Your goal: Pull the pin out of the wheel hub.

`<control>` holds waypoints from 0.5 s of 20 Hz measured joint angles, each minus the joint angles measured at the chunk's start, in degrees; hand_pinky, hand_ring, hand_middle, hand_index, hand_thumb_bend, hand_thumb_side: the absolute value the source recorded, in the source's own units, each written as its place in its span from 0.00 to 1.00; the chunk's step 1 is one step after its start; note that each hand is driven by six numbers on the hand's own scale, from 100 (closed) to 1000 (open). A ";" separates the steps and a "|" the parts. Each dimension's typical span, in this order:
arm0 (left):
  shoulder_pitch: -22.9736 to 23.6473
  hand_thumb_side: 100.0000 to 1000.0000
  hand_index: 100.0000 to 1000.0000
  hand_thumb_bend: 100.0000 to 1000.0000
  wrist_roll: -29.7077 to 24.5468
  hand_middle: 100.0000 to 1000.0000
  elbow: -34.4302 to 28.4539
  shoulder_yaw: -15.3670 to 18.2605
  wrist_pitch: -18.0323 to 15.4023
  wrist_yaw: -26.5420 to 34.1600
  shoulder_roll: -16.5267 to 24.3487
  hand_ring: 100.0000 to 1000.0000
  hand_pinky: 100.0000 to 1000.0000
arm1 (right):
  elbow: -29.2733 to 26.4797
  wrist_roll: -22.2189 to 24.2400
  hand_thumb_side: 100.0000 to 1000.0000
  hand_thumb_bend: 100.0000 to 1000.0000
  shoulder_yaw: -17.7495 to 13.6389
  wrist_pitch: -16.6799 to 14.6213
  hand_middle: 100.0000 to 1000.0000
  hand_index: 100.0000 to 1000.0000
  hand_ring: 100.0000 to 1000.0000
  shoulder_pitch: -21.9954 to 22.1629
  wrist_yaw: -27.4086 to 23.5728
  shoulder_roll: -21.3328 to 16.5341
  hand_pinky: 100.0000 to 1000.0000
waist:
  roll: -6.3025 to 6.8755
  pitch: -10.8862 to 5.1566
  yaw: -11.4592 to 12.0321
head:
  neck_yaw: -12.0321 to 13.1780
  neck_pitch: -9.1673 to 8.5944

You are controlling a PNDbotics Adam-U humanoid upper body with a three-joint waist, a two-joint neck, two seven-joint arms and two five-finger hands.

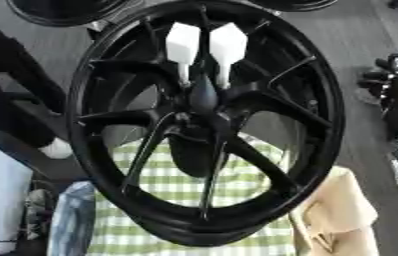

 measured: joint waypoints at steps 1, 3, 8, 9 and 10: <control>0.04 0.93 0.87 0.58 -0.18 0.79 0.45 0.08 -0.18 -0.20 -0.35 0.82 0.90 | 0.00 0.01 0.90 0.00 0.00 0.02 0.58 0.81 0.68 -0.01 -0.08 0.00 0.92 | -0.08 0.00 0.00 | 0.00 -0.01; 0.03 0.94 0.84 0.48 -0.05 0.75 0.94 0.28 -0.27 -0.29 -0.91 0.78 0.85 | 0.00 0.03 0.90 0.00 0.01 0.03 0.58 0.81 0.68 -0.02 -0.12 0.00 0.92 | -0.24 0.00 -0.01 | 0.03 -0.01; -1.80 0.76 0.71 0.08 9.75 0.61 0.00 0.97 1.40 6.43 -3.50 0.66 0.75 | 0.00 0.04 0.90 0.00 0.02 0.05 0.58 0.81 0.68 -0.02 -0.15 0.02 0.92 | -0.32 0.00 -0.14 | 0.34 -0.03; -2.17 0.74 0.71 0.07 13.28 0.61 -0.55 0.94 1.06 9.66 -4.25 0.66 0.75 | 0.00 0.06 0.90 0.00 0.04 0.08 0.58 0.81 0.68 -0.04 -0.15 0.02 0.92 | -0.33 0.00 -0.23 | 0.45 -0.04; -2.49 0.74 0.70 0.07 16.93 0.61 -1.18 0.73 0.16 13.32 -5.10 0.66 0.75 | 0.00 0.10 0.90 0.00 0.11 0.11 0.58 0.81 0.68 -0.08 -0.15 0.03 0.92 | -0.36 0.00 -0.37 | 0.51 -0.05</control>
